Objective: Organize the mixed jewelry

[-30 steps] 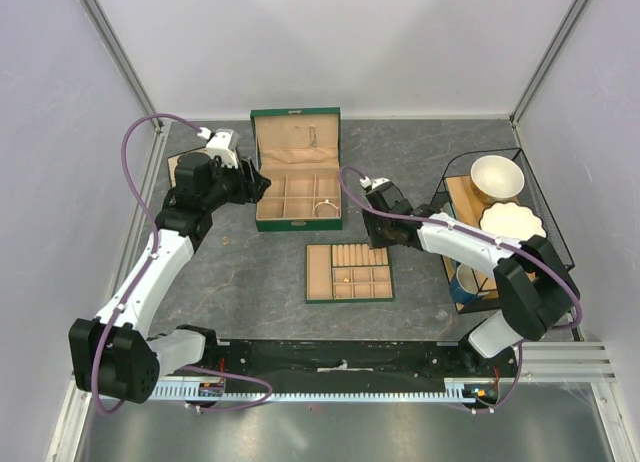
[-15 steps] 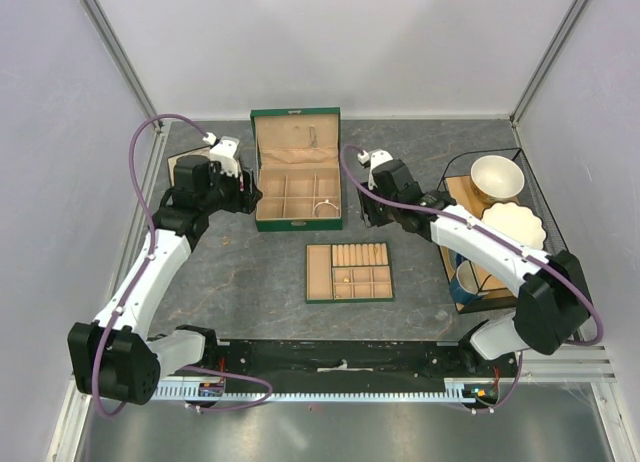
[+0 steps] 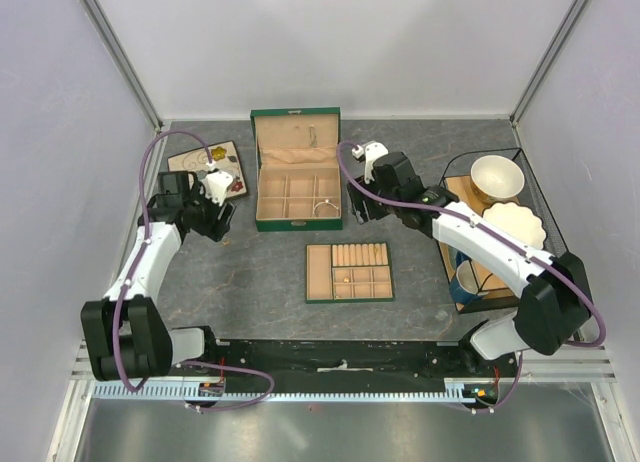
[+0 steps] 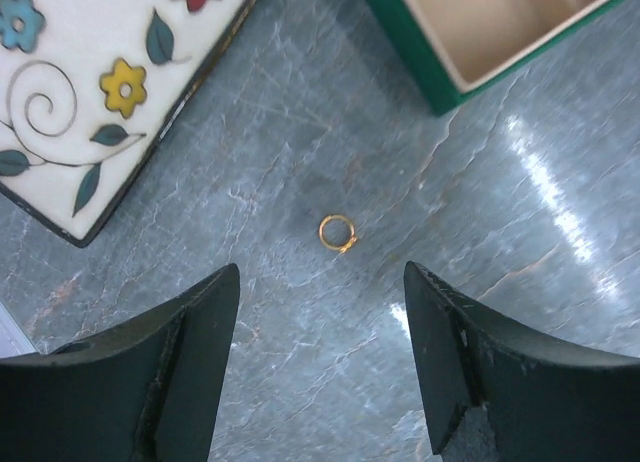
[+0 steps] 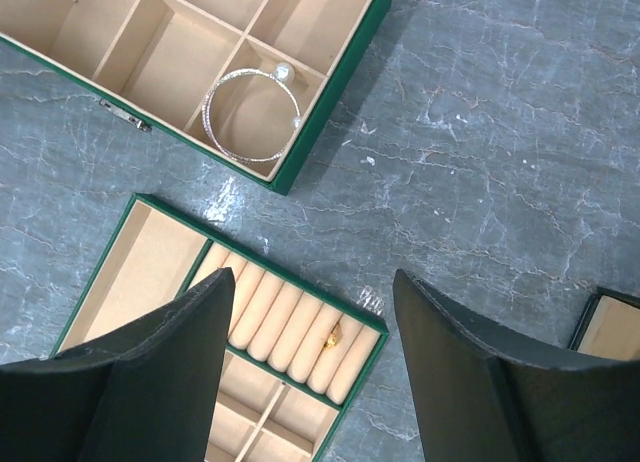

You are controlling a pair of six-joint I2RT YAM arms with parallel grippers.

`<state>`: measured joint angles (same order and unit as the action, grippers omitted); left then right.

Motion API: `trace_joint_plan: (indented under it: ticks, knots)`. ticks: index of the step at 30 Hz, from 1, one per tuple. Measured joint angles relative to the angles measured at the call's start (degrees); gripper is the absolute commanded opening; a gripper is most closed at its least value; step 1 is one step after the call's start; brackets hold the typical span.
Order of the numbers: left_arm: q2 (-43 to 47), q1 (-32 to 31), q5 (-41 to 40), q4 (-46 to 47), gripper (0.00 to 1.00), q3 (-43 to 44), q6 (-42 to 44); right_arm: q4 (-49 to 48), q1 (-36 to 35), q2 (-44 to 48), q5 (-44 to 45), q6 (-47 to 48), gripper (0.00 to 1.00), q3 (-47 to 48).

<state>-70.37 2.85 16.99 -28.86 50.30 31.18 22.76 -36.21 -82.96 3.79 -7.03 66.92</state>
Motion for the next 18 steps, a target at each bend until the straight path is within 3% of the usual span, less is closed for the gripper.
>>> trace_joint_plan:
  ticks: [6,18]
  knots:
    - [-5.77,2.32,1.4,-1.07,0.66,-0.42,8.37,0.02,0.07,-1.27,-0.79,1.25,0.72,0.0]
    - [-11.13,2.32,1.57,1.38,0.53,-3.98,12.61,0.02,0.48,-4.07,-2.03,1.38,0.71,0.0]
